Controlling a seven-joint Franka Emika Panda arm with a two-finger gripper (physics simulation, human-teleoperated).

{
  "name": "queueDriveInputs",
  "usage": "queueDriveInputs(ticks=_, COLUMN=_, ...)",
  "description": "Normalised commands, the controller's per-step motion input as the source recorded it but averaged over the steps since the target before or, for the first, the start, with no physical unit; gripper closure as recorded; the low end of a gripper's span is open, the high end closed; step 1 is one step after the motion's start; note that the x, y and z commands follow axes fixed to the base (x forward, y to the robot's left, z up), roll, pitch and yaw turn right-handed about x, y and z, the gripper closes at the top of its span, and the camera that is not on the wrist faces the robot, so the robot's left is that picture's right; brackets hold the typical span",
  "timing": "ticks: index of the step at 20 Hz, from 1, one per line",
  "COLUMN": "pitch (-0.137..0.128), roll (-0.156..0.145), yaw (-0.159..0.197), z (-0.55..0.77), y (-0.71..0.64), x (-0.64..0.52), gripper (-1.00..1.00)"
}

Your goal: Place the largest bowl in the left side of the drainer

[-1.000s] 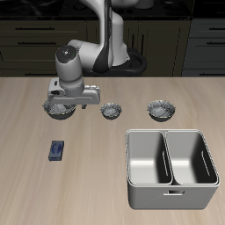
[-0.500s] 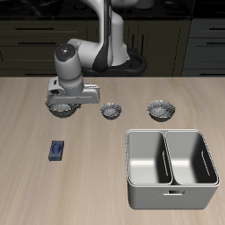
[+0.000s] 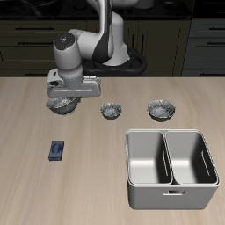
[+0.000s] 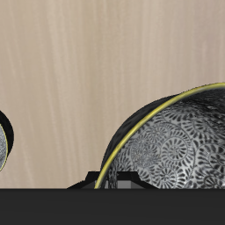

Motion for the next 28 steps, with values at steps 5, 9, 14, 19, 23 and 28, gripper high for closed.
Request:
queueDriveInputs(ticks=5, pitch=-0.089, roll=0.013, yaw=-0.057, z=0.52, y=0.05, x=-0.09, gripper=1.0)
queueDriveInputs(ticks=9, pitch=-0.049, roll=0.011, yaw=-0.005, z=0.35, y=0.11, x=-0.04, gripper=1.0)
queueDriveInputs(ticks=14, pitch=-0.028, roll=-0.007, yaw=-0.004, z=0.29, y=0.06, x=0.03, gripper=1.0)
queueDriveInputs(ticks=19, pitch=-0.033, roll=-0.011, yaw=0.013, z=0.29, y=0.13, x=0.08, gripper=1.0)
queueDriveInputs(ticks=23, pitch=-0.023, roll=0.007, yaw=0.02, z=0.22, y=0.26, x=0.12, gripper=1.0)
queueDriveInputs(ticks=28, pitch=0.009, roll=0.018, yaw=0.003, z=0.07, y=0.24, x=0.13, gripper=1.0)
